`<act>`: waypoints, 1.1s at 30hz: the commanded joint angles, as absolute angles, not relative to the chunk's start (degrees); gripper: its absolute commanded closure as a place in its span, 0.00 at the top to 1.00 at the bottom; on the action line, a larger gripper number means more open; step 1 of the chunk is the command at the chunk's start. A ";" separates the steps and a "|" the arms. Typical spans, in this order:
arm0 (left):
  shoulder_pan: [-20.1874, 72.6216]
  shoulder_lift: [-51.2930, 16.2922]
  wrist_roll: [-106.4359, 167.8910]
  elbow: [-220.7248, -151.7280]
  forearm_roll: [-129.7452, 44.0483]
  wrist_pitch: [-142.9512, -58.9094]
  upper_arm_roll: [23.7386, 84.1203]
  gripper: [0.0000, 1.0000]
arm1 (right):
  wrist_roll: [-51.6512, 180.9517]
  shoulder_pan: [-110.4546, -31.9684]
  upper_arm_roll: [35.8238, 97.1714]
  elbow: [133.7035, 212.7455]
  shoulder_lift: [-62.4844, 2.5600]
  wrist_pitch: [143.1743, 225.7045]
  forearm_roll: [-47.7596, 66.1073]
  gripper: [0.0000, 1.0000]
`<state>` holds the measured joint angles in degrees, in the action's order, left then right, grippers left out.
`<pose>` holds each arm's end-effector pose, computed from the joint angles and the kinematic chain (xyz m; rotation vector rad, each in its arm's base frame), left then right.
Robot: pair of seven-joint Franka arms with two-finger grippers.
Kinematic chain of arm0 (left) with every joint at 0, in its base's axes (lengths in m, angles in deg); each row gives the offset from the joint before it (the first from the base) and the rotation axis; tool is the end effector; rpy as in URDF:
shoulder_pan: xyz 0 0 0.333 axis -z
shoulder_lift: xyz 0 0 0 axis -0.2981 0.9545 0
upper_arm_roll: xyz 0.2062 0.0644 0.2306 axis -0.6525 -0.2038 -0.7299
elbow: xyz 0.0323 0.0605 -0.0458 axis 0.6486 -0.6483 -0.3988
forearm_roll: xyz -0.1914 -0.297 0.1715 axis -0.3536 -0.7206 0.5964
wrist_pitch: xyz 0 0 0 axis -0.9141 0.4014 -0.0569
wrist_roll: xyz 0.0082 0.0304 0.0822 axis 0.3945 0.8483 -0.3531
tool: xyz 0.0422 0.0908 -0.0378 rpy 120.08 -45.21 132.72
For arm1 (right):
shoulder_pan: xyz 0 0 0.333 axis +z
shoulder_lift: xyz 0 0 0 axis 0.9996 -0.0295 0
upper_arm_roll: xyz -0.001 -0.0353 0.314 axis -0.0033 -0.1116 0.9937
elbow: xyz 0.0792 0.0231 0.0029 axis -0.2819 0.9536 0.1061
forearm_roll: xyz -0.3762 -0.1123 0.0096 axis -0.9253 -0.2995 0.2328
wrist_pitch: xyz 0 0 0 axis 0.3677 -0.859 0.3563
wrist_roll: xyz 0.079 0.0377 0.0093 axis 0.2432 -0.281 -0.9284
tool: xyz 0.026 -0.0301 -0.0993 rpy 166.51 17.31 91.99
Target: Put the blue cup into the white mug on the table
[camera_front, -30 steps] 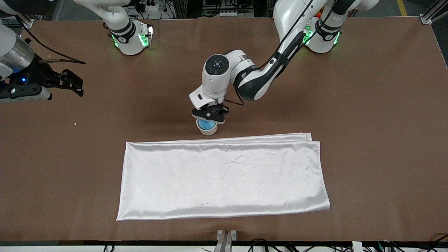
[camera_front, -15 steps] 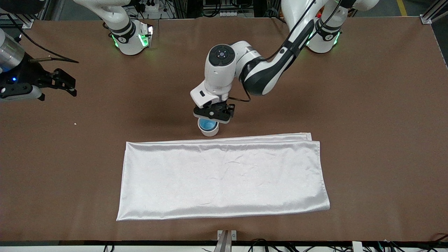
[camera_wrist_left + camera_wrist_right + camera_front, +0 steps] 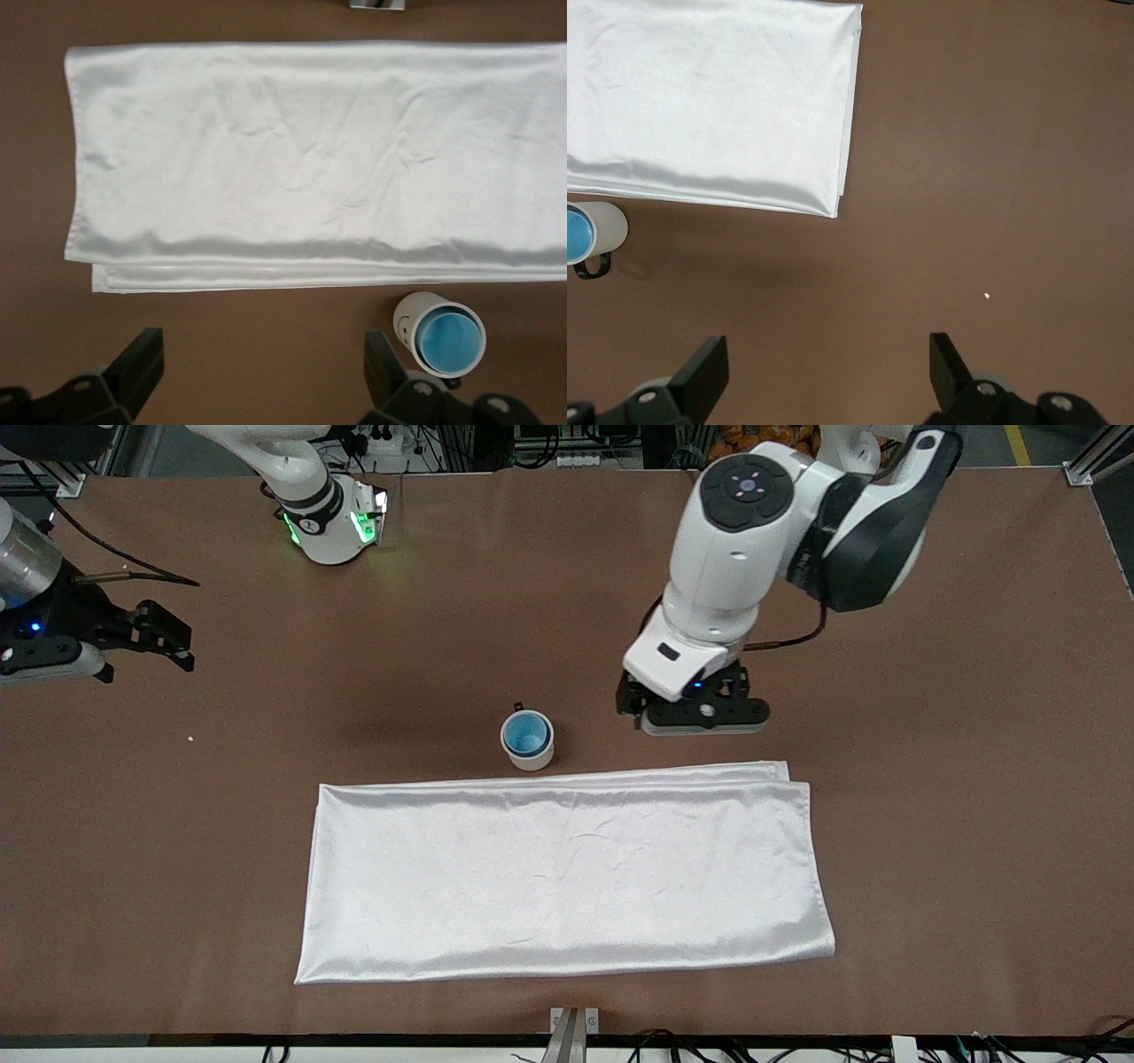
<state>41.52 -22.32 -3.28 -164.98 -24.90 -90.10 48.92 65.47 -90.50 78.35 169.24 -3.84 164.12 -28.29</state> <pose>0.5633 -0.3826 0.5297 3.1067 0.0618 0.2296 0.5468 0.0407 0.6175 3.1178 0.2305 0.0767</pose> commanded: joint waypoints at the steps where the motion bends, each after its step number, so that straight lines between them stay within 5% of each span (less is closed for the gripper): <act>1: 33.88 -24.58 1.21 -167.37 -23.84 -88.88 49.93 1.00 | 64.41 -91.12 78.63 167.89 -4.48 163.83 -27.14 1.00; 33: 14.00 -27.91 6.59 -170.36 -24.54 -88.80 50.02 1.00 | 65.20 -90.86 77.84 167.89 -5.88 165.06 -26.88 1.00</act>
